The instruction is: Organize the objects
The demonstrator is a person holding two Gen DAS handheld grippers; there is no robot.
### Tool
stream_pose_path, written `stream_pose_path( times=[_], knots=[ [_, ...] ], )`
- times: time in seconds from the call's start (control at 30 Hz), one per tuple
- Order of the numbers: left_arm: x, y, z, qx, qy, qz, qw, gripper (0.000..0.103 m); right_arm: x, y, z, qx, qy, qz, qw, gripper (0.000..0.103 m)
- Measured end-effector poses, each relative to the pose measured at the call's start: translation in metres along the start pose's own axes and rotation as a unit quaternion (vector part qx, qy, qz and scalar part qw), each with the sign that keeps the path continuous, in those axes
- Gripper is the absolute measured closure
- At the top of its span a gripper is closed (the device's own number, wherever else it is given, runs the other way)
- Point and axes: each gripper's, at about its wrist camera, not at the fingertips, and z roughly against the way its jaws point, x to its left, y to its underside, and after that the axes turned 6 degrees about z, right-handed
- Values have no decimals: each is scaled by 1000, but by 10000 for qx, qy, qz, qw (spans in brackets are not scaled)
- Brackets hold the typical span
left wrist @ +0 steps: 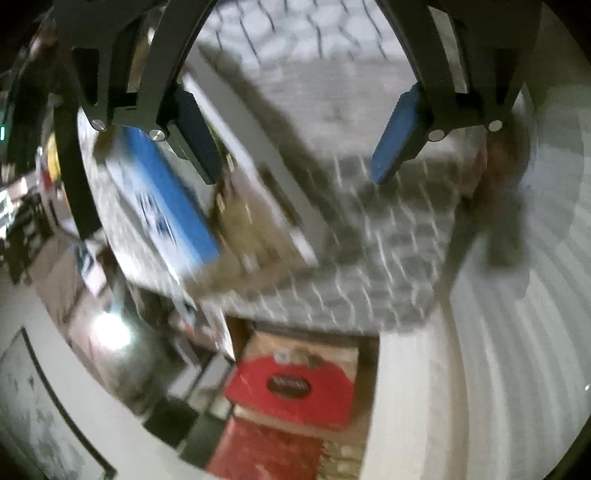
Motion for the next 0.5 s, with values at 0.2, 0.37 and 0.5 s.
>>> stream_pose_path(
  times=[0.2,0.37,0.5],
  knots=[
    [1,-45,-34,-228,54,-272,9994,22,2,0,-1,-5,36,-8,10000,70],
    [-12,-50,-67,44,131,-655,9978,22,1,-1,0,11,36,-50,10000,70],
    [-16,-43,-85,335,241,-742,9964,24,-1,-1,0,42,9,-76,10000,70]
  ],
)
